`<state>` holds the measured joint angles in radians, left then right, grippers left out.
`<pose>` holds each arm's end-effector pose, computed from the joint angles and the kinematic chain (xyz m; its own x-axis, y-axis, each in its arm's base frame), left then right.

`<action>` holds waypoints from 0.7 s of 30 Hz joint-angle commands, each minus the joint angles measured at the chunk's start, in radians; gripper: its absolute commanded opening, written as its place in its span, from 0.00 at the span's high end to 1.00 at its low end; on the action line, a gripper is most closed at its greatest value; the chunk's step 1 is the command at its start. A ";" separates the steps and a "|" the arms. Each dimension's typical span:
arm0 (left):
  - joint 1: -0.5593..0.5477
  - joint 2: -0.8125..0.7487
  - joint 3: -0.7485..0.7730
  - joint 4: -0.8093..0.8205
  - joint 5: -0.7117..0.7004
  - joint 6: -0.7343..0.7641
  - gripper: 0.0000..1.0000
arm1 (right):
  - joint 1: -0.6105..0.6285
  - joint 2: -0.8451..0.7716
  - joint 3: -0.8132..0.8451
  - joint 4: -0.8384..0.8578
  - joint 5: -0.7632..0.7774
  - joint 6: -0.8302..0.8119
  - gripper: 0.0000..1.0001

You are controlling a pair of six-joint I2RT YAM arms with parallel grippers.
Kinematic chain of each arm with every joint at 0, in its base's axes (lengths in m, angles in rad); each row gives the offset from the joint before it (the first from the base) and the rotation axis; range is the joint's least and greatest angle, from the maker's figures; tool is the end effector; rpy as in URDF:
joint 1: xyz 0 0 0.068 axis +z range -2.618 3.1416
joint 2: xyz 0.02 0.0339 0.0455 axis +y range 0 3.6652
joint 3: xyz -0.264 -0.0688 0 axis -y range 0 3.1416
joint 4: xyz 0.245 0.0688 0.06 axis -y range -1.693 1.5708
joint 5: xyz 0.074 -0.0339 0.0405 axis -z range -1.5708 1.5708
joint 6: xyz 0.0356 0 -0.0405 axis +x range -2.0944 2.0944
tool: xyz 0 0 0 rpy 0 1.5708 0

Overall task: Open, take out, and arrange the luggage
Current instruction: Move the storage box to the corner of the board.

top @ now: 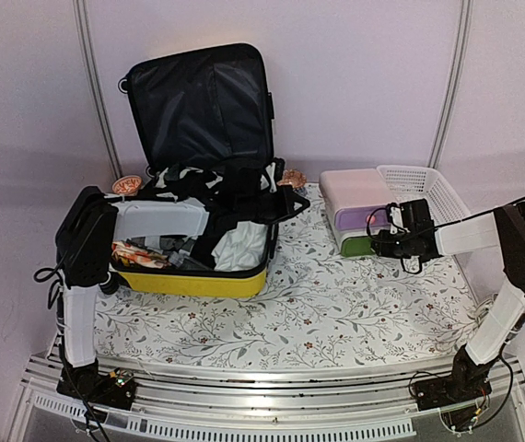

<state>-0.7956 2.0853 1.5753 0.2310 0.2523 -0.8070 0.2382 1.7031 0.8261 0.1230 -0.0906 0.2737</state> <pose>0.3417 -0.3614 0.2462 -0.7541 -0.2296 -0.6153 0.4554 0.4922 -0.7418 0.3271 0.0827 0.1503 -0.7213 0.1019 -0.6851 -0.1081 0.9604 0.2567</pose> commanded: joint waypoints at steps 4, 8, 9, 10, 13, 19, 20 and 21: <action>-0.002 -0.018 0.012 0.015 0.007 0.018 1.00 | 0.042 0.010 0.014 0.012 0.050 0.034 0.71; -0.004 -0.027 0.008 0.000 0.003 0.031 1.00 | 0.074 0.010 0.006 0.036 0.078 0.045 0.71; -0.004 -0.030 0.005 -0.003 0.001 0.035 1.00 | 0.081 0.012 0.002 0.047 0.078 0.051 0.71; -0.002 -0.034 0.001 -0.004 -0.001 0.037 1.00 | 0.088 0.012 -0.004 0.055 0.079 0.054 0.71; -0.001 -0.044 -0.010 -0.005 -0.003 0.040 1.00 | 0.110 0.011 -0.017 0.087 0.081 0.058 0.71; 0.002 -0.063 -0.025 -0.007 -0.013 0.045 1.00 | 0.147 0.010 -0.034 0.137 0.084 0.046 0.72; 0.002 -0.064 -0.025 -0.007 -0.013 0.046 1.00 | 0.153 0.012 -0.037 0.141 0.086 0.044 0.72; 0.001 -0.064 -0.025 -0.007 -0.012 0.045 1.00 | 0.155 0.015 -0.038 0.139 0.090 0.045 0.72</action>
<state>-0.7956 2.0739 1.5593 0.2184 0.2485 -0.7792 0.3706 1.7035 0.8036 0.2054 -0.0109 0.3183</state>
